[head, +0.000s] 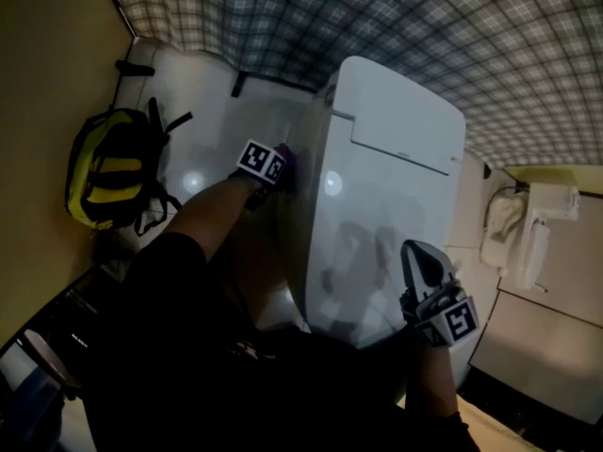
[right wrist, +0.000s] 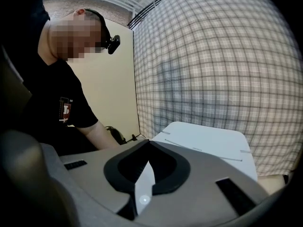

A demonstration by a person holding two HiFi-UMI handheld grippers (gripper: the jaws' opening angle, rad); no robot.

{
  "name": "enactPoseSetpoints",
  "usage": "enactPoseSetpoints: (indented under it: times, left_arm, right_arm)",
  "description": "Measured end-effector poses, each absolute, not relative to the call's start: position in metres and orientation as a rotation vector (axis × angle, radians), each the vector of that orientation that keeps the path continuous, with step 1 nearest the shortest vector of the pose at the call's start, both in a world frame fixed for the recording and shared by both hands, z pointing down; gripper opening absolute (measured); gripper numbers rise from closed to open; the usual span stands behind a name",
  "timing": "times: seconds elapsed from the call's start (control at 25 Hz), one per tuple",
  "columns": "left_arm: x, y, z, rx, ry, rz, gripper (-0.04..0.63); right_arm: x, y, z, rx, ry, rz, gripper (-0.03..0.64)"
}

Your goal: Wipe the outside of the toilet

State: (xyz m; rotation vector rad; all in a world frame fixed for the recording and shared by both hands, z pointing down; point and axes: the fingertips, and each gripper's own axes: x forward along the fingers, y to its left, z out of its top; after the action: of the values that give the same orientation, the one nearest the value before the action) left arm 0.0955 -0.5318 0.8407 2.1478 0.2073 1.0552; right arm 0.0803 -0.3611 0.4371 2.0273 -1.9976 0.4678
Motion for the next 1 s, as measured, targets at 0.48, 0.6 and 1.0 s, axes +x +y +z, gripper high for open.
enactPoseSetpoints:
  times: [0.48,0.6,1.0]
  left_arm:
    - [-0.021,-0.439,0.710,1.939,0.522,1.105,0.100]
    - [-0.029,-0.393,0.700,1.943,0.578,1.169,0.100]
    - [0.000,-0.407,0.870,2.183,0.450,1.501,0.097]
  right_arm:
    - [0.055,-0.356,0.417,2.046,-2.107,0.383,0.006]
    - [0.045,-0.349,0.413,2.047,-2.117,0.360,0.006]
    - [0.059,-0.322,0.408,2.065,-2.043,0.349,0.006]
